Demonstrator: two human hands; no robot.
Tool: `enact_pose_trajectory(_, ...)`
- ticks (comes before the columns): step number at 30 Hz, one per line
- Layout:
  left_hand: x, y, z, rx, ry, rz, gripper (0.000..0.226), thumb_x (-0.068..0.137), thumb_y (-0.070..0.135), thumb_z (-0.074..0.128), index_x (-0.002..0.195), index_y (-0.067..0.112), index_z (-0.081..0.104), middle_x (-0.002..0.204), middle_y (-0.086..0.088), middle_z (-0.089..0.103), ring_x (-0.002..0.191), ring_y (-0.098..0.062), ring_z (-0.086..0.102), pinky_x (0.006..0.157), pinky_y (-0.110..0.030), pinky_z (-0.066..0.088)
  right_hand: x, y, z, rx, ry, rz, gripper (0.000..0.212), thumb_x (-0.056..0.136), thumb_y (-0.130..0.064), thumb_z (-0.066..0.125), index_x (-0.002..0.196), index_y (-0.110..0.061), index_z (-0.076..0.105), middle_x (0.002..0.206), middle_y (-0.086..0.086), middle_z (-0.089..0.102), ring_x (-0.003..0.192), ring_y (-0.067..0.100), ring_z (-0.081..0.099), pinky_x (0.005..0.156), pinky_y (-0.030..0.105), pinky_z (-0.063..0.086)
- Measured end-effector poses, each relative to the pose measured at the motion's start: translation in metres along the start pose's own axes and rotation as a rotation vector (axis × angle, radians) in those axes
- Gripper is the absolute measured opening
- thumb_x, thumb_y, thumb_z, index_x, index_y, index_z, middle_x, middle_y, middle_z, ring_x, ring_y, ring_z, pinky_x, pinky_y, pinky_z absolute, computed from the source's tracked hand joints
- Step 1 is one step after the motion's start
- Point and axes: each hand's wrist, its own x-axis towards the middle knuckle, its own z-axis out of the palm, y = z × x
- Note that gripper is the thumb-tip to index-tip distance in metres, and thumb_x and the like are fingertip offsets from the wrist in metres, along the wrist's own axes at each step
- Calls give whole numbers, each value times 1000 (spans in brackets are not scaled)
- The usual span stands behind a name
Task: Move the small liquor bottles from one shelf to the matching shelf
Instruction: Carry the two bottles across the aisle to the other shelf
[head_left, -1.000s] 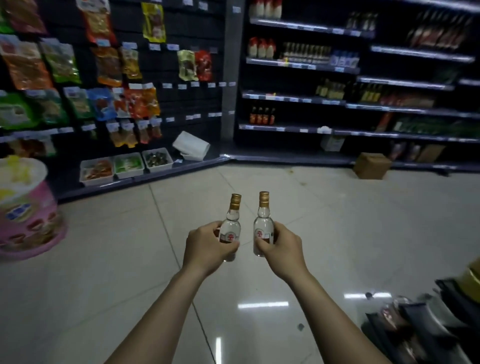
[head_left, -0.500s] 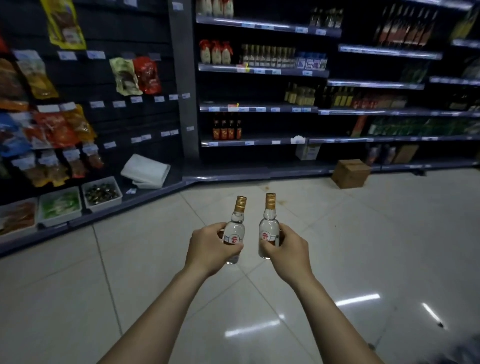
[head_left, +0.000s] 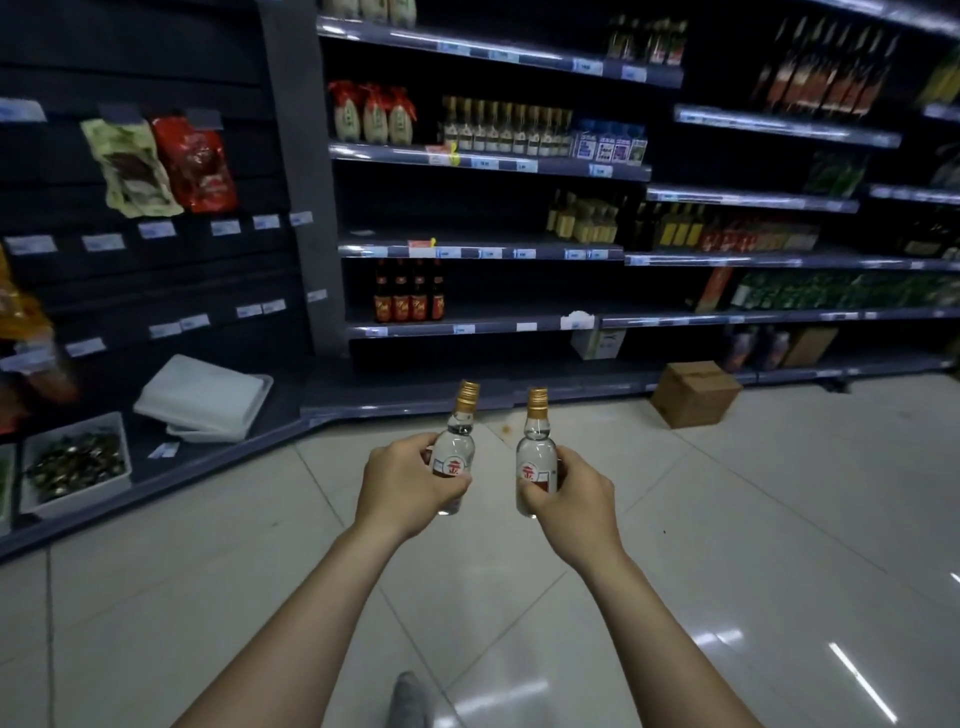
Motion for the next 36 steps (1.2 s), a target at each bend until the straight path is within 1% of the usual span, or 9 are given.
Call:
enact_pose_trajectory(3,88,-5,24,-33,-13,15,31,60,40,85,73,54,61,74,32,70,71,8,67,59,-11,52,88,8,20,6,4,10,19,83,-20,76,86,-32,62,80,-7,70,73,10,65,54,15,49)
enact_pose_trajectory(5,149,-8,36,-58,-28,21,35,61,39,86,72,57,58,78,44,64,73,14,65,55,-4,47,146,11,34,18,13,16,21,82,-19,76,87,-34,62,81,-7,70,74,9,65,56,11,48)
enact_pose_trajectory(8,234,-9,50,-73,-41,17,36,62,37,87,74,56,59,79,48,63,76,15,65,55,-1,44,228,10,49,27,15,28,26,82,-19,79,95,-35,62,85,-10,70,76,6,65,58,6,47)
enact_pose_trajectory(14,376,-10,86,-98,-49,-5,37,62,38,90,84,51,65,79,45,65,77,17,65,55,-1,44,372,18,73,38,15,44,27,80,-21,84,98,-32,68,83,-15,71,79,-8,63,58,4,44)
enact_pose_trajectory(20,519,-11,141,-140,-9,-19,37,65,31,93,94,43,72,81,33,72,74,12,70,58,-5,50,526,34,99,114,-19,-19,34,82,-24,85,101,-43,64,89,-23,74,84,-9,68,66,10,53)
enact_pose_trajectory(23,596,-3,167,-154,22,-17,36,66,28,93,89,44,71,78,30,74,71,10,71,59,-8,51,612,41,106,168,-41,-58,33,83,-21,85,104,-40,68,92,-29,73,84,-9,69,68,5,51)
enact_pose_trajectory(26,668,11,184,-172,49,-9,33,67,26,92,83,45,70,78,29,74,70,9,71,56,-8,49,694,40,110,197,-60,-79,36,81,-20,85,93,-47,65,89,-33,73,81,-11,69,66,4,49)
enact_pose_trajectory(32,790,28,198,-137,114,4,36,65,33,92,80,51,65,78,32,73,70,9,71,59,-7,51,831,30,120,237,-77,-128,38,80,-21,85,92,-49,64,89,-33,73,81,-12,69,66,2,48)
enact_pose_trajectory(36,870,36,210,-156,121,34,34,69,33,91,84,52,66,78,30,74,68,8,70,57,-7,49,911,28,127,246,-69,-164,36,82,-21,85,96,-48,66,92,-28,75,83,-7,72,71,8,53)
